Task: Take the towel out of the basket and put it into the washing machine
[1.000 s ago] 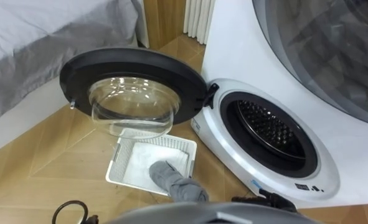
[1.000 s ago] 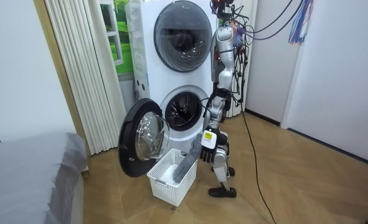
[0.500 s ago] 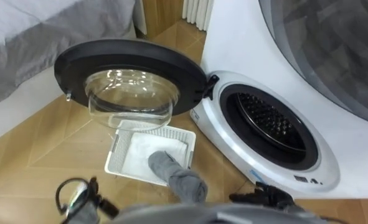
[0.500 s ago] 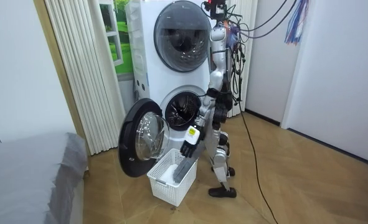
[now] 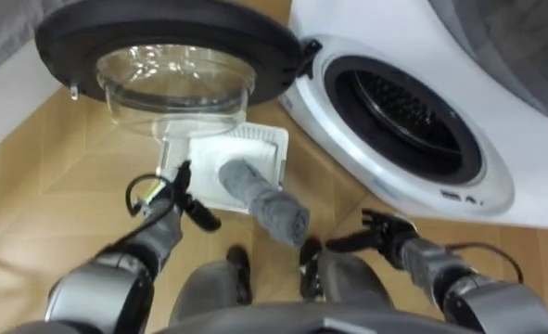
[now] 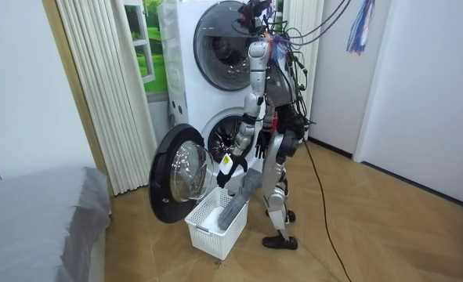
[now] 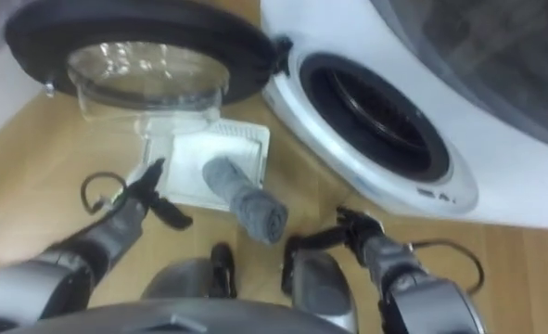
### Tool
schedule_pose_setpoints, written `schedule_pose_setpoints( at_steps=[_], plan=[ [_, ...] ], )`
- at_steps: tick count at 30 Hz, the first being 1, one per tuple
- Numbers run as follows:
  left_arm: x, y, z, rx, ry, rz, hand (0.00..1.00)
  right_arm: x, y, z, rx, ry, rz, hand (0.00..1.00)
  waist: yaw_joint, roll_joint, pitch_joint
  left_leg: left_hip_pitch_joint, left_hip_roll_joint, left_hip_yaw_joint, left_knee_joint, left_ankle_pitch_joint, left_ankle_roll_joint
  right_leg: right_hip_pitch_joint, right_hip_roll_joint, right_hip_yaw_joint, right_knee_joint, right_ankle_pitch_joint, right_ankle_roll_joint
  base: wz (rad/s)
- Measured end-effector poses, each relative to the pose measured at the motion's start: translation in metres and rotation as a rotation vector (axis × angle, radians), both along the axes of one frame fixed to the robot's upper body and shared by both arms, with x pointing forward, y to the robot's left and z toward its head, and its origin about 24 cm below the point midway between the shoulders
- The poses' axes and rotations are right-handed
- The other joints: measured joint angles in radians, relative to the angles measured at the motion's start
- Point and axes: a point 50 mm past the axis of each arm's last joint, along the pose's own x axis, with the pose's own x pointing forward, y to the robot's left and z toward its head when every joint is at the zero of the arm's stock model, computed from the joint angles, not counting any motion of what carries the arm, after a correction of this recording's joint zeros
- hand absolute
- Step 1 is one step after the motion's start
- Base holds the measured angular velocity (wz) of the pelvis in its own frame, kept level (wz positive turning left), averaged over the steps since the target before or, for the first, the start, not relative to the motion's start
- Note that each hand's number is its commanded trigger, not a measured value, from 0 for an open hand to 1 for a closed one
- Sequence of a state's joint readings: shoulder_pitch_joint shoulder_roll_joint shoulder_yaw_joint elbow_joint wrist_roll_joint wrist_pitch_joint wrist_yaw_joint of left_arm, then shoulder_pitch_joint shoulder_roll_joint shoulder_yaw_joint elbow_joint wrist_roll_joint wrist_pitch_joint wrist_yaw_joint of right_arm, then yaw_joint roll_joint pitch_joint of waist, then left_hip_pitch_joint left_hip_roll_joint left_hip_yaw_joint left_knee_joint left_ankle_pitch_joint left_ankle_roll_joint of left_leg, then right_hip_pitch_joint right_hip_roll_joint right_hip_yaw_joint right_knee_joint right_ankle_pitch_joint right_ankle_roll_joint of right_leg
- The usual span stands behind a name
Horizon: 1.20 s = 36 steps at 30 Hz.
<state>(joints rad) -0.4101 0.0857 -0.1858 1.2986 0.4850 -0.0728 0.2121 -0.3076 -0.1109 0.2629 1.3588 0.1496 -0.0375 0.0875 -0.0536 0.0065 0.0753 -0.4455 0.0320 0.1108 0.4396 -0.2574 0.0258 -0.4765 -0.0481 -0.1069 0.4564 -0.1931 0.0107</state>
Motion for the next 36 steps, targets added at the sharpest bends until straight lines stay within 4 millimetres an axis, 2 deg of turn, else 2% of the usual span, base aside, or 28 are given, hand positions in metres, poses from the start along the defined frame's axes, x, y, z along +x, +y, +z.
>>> schedule_pose_setpoints(
  at_steps=[4,8,10,13,16,18,22,24,29,34,36],
  plan=[
    [0.013,-0.005,0.009,0.044,-0.042,-0.066,0.0,0.01,0.003,0.005,-0.002,-0.035,0.026,0.0,-0.024,0.006,0.0069,-0.092,-0.002,0.011,0.04,0.003,0.005,-0.095,-0.01,-0.004,0.043,-0.004,-0.006,-0.02],
    [0.023,-0.014,0.016,0.135,-0.073,-0.204,0.0,0.017,0.006,0.009,0.024,-0.072,0.01,0.0,-0.049,0.009,0.016,-0.209,0.007,0.029,0.112,0.003,0.005,-0.213,-0.015,0.01,0.101,-0.006,-0.01,-0.1],
    [0.03,-0.017,0.022,0.164,-0.094,-0.246,0.0,0.024,0.008,0.013,0.035,-0.1,0.006,0.0,-0.06,0.007,0.0207,-0.261,0.008,0.039,0.14,0.002,0.006,-0.272,-0.017,0.024,0.135,-0.009,-0.015,-0.07],
    [0.044,-0.022,0.033,0.202,-0.15,-0.287,0.0,0.039,0.012,0.021,0.056,-0.156,0.008,0.0,-0.077,0.015,0.0315,-0.359,0.009,0.043,0.211,-0.007,0.019,-0.368,-0.02,0.028,0.199,-0.02,-0.032,-0.01],
    [0.053,-0.024,0.042,0.247,-0.196,-0.326,0.0,0.047,0.016,0.028,0.089,-0.204,0.004,0.0,-0.086,0.016,0.0325,-0.445,0.016,0.041,0.279,-0.017,0.022,-0.455,-0.021,0.039,0.258,-0.028,-0.04,0.01],
    [0.06,-0.026,0.049,0.288,-0.234,-0.36,0.0,0.055,0.02,0.033,0.106,-0.239,0.013,0.0,-0.092,0.015,0.0328,-0.509,0.027,0.041,0.339,-0.035,0.024,-0.522,-0.026,0.044,0.326,-0.041,-0.043,-0.03],
    [0.068,-0.028,0.058,0.331,-0.29,-0.391,0.0,0.063,0.027,0.041,0.144,-0.302,0.019,0.0,-0.109,0.015,0.0328,-0.591,0.03,0.042,0.417,-0.051,0.027,-0.609,-0.037,0.048,0.41,-0.058,-0.049,0.01],
    [0.072,-0.03,0.063,0.353,-0.316,-0.418,0.0,0.069,0.03,0.046,0.153,-0.333,0.027,0.0,-0.11,0.015,0.0328,-0.638,0.041,0.043,0.472,-0.066,0.029,-0.653,-0.036,0.047,0.457,-0.068,-0.053,-0.04],
    [0.07,-0.037,0.061,0.39,-0.33,-0.478,0.0,0.078,0.035,0.053,0.16,-0.378,0.051,0.0,-0.112,0.014,0.0326,-0.708,0.06,0.041,0.587,-0.112,0.032,-0.722,-0.034,0.048,0.558,-0.102,-0.059,-0.05],
    [0.068,-0.037,0.061,0.423,-0.356,-0.505,0.0,0.084,0.041,0.06,0.206,-0.419,0.038,0.0,-0.137,0.009,0.0317,-0.768,0.066,0.036,0.68,-0.149,0.035,-0.782,-0.038,0.05,0.648,-0.136,-0.06,-0.02],
    [0.068,-0.038,0.061,0.436,-0.37,-0.517,0.0,0.085,0.044,0.061,0.237,-0.425,0.013,0.0,-0.139,0.006,0.0318,-0.793,0.081,0.034,0.729,-0.172,0.037,-0.804,-0.027,0.052,0.686,-0.15,-0.06,-0.13]
  ],
)
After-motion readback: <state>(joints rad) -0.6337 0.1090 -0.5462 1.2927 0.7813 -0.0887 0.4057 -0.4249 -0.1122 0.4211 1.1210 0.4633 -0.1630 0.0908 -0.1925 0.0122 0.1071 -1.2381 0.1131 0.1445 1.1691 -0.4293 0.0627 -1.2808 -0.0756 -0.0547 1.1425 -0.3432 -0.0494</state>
